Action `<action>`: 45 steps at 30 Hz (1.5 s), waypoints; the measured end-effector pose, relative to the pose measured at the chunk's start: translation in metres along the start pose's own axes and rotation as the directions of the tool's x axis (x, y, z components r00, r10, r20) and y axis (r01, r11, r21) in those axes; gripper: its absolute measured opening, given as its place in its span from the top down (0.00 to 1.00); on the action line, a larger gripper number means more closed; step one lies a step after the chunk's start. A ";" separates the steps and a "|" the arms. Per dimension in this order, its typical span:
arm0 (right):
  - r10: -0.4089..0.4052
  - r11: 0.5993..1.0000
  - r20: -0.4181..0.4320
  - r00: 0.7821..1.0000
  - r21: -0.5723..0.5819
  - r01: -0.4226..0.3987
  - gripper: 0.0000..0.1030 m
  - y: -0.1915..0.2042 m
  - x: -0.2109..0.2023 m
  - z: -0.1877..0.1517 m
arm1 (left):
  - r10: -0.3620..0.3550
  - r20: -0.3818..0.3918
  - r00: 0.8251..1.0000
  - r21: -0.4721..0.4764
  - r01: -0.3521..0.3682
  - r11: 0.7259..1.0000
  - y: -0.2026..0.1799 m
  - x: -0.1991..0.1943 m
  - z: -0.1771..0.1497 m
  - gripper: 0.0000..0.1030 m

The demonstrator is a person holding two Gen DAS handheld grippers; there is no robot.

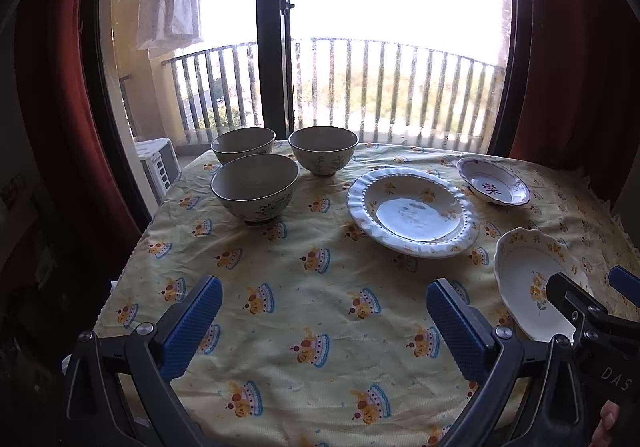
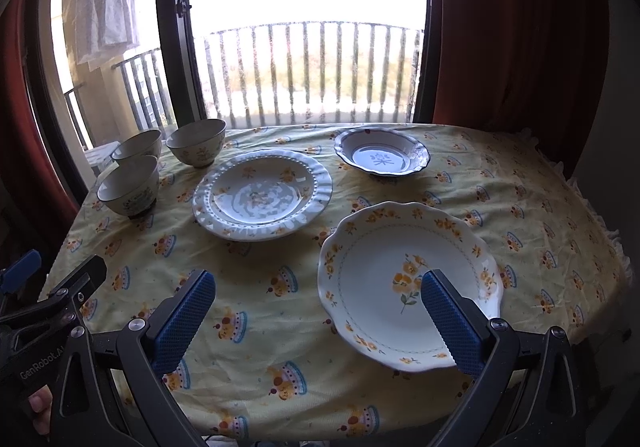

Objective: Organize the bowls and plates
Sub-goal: 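Move both tools toward the large yellow-flower plate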

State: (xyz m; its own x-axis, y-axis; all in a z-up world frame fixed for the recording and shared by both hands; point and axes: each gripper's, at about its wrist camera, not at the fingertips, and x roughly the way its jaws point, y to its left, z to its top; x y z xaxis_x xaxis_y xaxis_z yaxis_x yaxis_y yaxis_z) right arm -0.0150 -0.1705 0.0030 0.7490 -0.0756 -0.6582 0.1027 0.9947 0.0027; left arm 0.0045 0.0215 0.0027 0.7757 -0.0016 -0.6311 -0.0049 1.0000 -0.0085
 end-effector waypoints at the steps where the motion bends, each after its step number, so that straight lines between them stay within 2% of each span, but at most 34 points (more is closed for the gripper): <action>1: -0.001 1.000 0.001 1.000 0.001 0.001 0.00 0.000 0.000 0.000 | 0.000 0.001 1.000 0.000 0.000 1.000 0.000 0.000 0.000 0.00; 30: -0.034 0.998 -0.006 0.999 0.048 0.034 0.00 -0.010 -0.002 -0.002 | 0.001 0.019 1.000 -0.010 -0.001 1.000 0.006 -0.005 0.001 0.00; 38: -0.039 0.998 -0.009 0.999 0.053 0.039 0.00 -0.011 -0.005 -0.004 | -0.006 0.007 1.000 0.000 0.006 1.000 0.005 -0.003 0.000 0.00; 45: -0.058 0.997 -0.044 0.997 0.040 0.060 0.00 -0.009 -0.003 -0.002 | -0.007 -0.026 1.000 0.004 0.007 1.000 0.005 0.004 0.007 0.00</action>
State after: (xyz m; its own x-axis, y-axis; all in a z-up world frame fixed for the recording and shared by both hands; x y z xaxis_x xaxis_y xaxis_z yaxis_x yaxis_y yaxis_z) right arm -0.0192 -0.1792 0.0038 0.7124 -0.1303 -0.6896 0.1735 0.9848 -0.0068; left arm 0.0118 0.0269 0.0051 0.7593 -0.0085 -0.6507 0.0026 0.9999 -0.0101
